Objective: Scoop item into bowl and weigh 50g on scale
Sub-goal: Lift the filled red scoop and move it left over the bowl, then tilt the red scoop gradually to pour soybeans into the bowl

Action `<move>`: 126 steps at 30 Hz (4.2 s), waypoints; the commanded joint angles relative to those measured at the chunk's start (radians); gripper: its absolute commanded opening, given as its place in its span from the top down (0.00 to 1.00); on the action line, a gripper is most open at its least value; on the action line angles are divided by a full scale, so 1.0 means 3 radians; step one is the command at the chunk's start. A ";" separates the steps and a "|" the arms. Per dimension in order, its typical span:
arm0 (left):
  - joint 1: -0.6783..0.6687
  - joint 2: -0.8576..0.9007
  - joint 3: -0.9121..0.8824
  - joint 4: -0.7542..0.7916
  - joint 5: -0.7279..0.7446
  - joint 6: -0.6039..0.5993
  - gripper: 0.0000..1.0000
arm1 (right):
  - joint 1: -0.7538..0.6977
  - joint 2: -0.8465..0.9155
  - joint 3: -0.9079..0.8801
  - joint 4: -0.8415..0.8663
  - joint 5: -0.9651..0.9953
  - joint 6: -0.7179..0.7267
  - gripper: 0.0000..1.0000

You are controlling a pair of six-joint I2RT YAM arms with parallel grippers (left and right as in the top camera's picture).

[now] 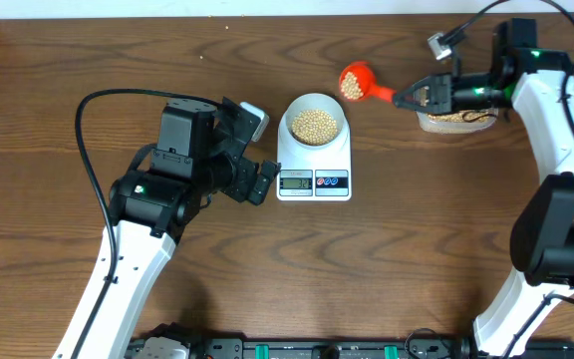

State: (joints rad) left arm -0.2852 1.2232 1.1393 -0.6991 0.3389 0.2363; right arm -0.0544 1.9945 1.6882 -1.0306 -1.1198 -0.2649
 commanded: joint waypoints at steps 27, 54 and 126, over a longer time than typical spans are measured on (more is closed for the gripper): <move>-0.0008 0.0001 -0.0010 0.0000 0.0041 0.0008 0.06 | 0.1055 -0.0025 0.0498 -0.0112 0.1951 0.0146 0.99; -0.0008 0.0001 -0.0010 0.0000 0.0041 0.0008 0.06 | 0.1241 -0.0028 0.0612 -0.0118 0.2345 0.0005 0.99; -0.0008 0.0001 -0.0010 0.0000 0.0041 0.0008 0.06 | 0.1431 -0.0098 0.0615 -0.0127 0.2693 -0.0248 0.99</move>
State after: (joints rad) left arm -0.2852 1.2232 1.1393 -0.6994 0.3389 0.2363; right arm 0.3630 1.9945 1.8469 -1.0729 -0.3500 -0.3115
